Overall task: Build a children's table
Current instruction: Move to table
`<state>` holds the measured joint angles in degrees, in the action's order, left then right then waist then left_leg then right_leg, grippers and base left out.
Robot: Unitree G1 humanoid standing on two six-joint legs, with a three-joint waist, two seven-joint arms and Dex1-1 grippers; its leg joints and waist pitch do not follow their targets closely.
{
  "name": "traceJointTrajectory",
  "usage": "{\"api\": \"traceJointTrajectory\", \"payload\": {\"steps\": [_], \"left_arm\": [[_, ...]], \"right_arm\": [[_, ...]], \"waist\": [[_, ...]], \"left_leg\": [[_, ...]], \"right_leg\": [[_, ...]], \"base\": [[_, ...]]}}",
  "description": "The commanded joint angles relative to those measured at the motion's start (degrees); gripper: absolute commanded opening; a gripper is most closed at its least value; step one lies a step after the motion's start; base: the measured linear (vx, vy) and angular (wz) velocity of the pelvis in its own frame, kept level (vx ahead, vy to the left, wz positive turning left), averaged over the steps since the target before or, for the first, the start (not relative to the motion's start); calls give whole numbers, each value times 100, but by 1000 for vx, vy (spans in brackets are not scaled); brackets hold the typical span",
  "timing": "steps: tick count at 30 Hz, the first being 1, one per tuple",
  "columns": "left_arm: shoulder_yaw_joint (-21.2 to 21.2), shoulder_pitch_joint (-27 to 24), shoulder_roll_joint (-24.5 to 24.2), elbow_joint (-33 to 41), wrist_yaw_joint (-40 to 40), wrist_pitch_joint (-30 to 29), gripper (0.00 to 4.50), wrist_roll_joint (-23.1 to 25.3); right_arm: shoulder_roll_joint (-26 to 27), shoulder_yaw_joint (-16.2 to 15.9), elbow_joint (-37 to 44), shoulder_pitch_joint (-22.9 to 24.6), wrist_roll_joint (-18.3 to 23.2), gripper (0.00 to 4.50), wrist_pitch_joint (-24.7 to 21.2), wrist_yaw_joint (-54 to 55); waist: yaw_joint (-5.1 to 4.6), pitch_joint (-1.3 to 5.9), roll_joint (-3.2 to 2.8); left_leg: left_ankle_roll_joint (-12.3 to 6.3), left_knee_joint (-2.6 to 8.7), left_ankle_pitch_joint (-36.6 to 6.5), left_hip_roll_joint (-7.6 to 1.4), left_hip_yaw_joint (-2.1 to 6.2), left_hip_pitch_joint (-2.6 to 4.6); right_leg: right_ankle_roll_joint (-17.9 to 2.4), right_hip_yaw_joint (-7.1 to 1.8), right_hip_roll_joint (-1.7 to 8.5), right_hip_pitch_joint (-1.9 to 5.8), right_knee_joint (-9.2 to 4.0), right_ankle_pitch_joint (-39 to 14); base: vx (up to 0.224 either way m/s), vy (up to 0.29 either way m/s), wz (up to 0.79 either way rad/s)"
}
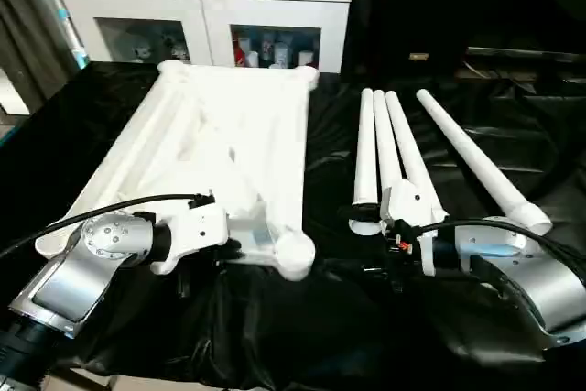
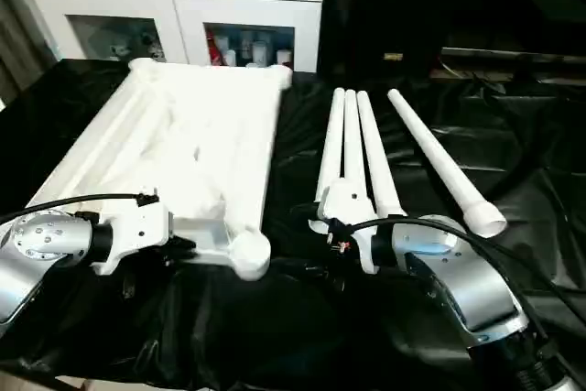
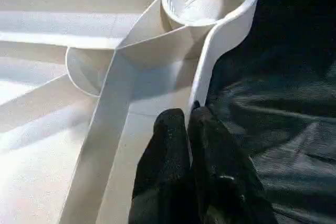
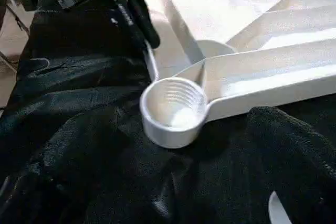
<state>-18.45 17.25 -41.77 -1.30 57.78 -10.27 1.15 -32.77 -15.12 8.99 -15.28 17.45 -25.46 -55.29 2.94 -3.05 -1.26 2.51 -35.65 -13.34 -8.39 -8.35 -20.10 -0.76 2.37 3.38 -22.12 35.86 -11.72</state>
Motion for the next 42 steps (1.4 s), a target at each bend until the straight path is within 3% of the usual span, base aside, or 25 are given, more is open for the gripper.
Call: {"api": "traceJointTrajectory", "payload": {"steps": [1,5,12,13,20,22,23,24,25,28,31,34,39,40,41,42], "left_arm": [[252,-100,-15,237,-211,-197,2,64],[335,-218,7,417,-349,-386,2,80],[488,-290,63,879,-860,-737,2,315],[502,-307,72,939,-867,-720,2,310],[294,-479,63,955,-524,-542,2,55],[242,-360,142,770,-307,-440,21,-91],[271,-308,184,717,-214,-454,34,-189],[297,-278,210,691,-163,-473,34,-252],[305,-216,194,625,-30,-479,34,-322],[280,-14,94,306,305,-361,65,-379],[199,237,6,-113,618,-241,79,-391],[30,640,-17,-858,908,213,110,-197],[-81,987,34,-1440,1171,502,154,-115],[-164,1189,82,-1718,1365,562,160,-89],[-203,1270,101,-1835,1447,581,164,-75],[-308,1450,164,-2160,1630,684,176,-29]], "right_arm": [[-4,0,133,34,-30,450,42,62],[11,-6,115,49,-49,450,70,82],[59,-12,50,30,-129,450,132,91],[65,-15,42,24,-133,450,139,96],[114,-46,-64,-40,-143,450,185,52],[119,-45,-103,-73,-129,450,181,17],[120,-40,-103,-77,-128,450,176,10],[121,-36,-101,-77,-129,450,173,6],[117,-30,-96,-76,-125,450,161,-1],[104,3,-72,-60,-98,450,109,-29],[63,21,-27,-19,-50,450,52,-82],[-10,23,48,48,-30,450,-11,-133],[-82,54,162,123,4,450,-75,-161],[-130,78,256,172,39,450,-142,-169],[-149,88,296,192,53,450,-173,-170],[-188,107,385,235,90,450,-245,-164]], "waist": [[21,297,-47],[27,277,-48],[45,282,-49],[47,281,-22],[43,274,-43],[43,270,-44],[35,267,46],[63,280,-21],[62,281,-33],[56,286,-21],[48,279,-20],[47,281,-37],[37,310,-46],[38,300,-98],[41,295,-91],[30,287,-71]], "left_leg": [[-75,517,-982,-422,137,-25],[-69,520,-1082,-418,131,-13],[-73,524,-1062,-426,139,-15],[-84,521,-1036,-426,138,-21],[-104,535,-1101,-423,142,-26],[-94,538,-1166,-421,142,-16],[-115,541,-1150,-418,127,-24],[-91,529,-1088,-420,126,0],[-84,532,-1074,-428,131,-4],[-108,527,-989,-408,120,-9],[-89,535,-1044,-404,122,-5],[-111,530,-929,-395,120,-7],[-88,515,-784,-421,116,-8],[-72,512,-823,-417,110,0],[-65,513,-902,-413,94,34],[-50,524,-926,-423,103,22]], "right_leg": [[-1400,-307,496,267,-435,-1046],[-1376,-310,487,246,-456,-1278],[-1389,-311,484,251,-444,-1121],[-1393,-310,490,256,-447,-1104],[-1341,-310,489,233,-453,-1245],[-1333,-312,486,226,-464,-1292],[-1312,-315,485,234,-482,-1331],[-1330,-318,498,215,-463,-1322],[-1353,-318,498,220,-453,-1237],[-1369,-315,481,229,-437,-1052],[-1316,-318,492,235,-459,-1228],[-1311,-316,474,233,-475,-1070],[-1470,-316,503,265,-414,-611],[-1482,-320,503,254,-418,-632],[-1464,-322,484,247,-452,-690],[-1490,-327,489,268,-432,-661]], "base": [[0,0,0],[0,0,0],[0,0,0],[0,0,0],[0,0,0],[0,0,0],[0,0,0],[0,0,0],[0,0,0],[0,0,0],[0,0,0],[0,0,0],[0,0,0],[0,0,0],[0,0,0],[0,0,0]]}}
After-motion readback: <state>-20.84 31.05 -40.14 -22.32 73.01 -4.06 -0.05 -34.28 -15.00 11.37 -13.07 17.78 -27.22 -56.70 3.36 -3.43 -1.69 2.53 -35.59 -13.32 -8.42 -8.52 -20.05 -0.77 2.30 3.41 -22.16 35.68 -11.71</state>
